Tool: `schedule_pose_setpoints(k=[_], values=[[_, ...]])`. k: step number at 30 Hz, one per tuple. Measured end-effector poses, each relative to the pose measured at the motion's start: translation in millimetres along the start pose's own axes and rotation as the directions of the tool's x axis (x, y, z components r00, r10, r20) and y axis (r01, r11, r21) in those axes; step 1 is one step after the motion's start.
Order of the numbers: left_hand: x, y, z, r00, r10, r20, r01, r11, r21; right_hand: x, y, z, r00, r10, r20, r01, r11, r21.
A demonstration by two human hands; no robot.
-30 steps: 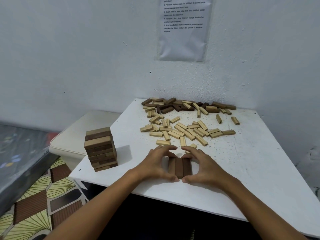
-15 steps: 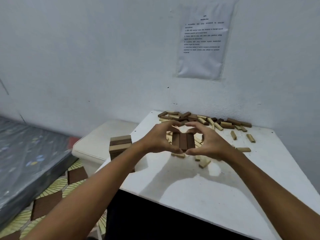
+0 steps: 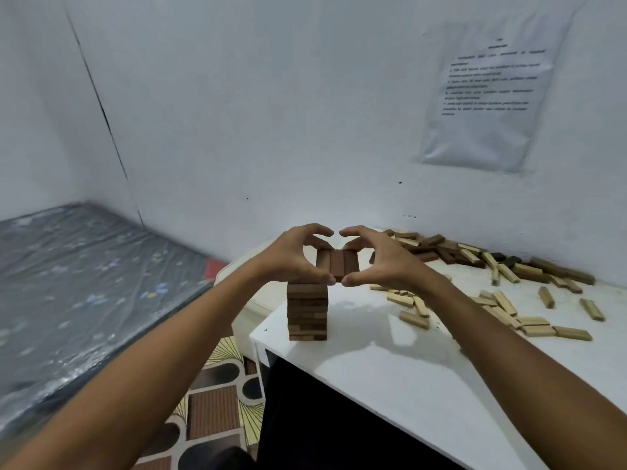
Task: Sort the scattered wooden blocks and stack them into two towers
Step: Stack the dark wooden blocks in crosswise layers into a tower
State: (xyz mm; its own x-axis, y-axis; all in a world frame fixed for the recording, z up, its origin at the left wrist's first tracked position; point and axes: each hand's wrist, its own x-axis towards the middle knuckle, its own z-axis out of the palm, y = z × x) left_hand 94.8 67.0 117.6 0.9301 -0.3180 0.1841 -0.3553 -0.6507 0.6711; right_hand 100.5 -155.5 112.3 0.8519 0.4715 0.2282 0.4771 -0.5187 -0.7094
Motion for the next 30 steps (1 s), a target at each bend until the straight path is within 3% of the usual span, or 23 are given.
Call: schedule_pose_setpoints(k=[11, 30], values=[[-13, -35, -16, 0.993, -0.112, 0.022, 0.112, 0.993, -0.021, 31, -3, 35, 0.994, 0.01, 0.108, -0.016, 0.998, 0.059], [-18, -48, -13, 0.994, -0.108, 0.022, 0.109, 0.994, -0.031, 34, -1, 47, 0.991, 0.008, 0.135, -0.017, 0.998, 0.063]])
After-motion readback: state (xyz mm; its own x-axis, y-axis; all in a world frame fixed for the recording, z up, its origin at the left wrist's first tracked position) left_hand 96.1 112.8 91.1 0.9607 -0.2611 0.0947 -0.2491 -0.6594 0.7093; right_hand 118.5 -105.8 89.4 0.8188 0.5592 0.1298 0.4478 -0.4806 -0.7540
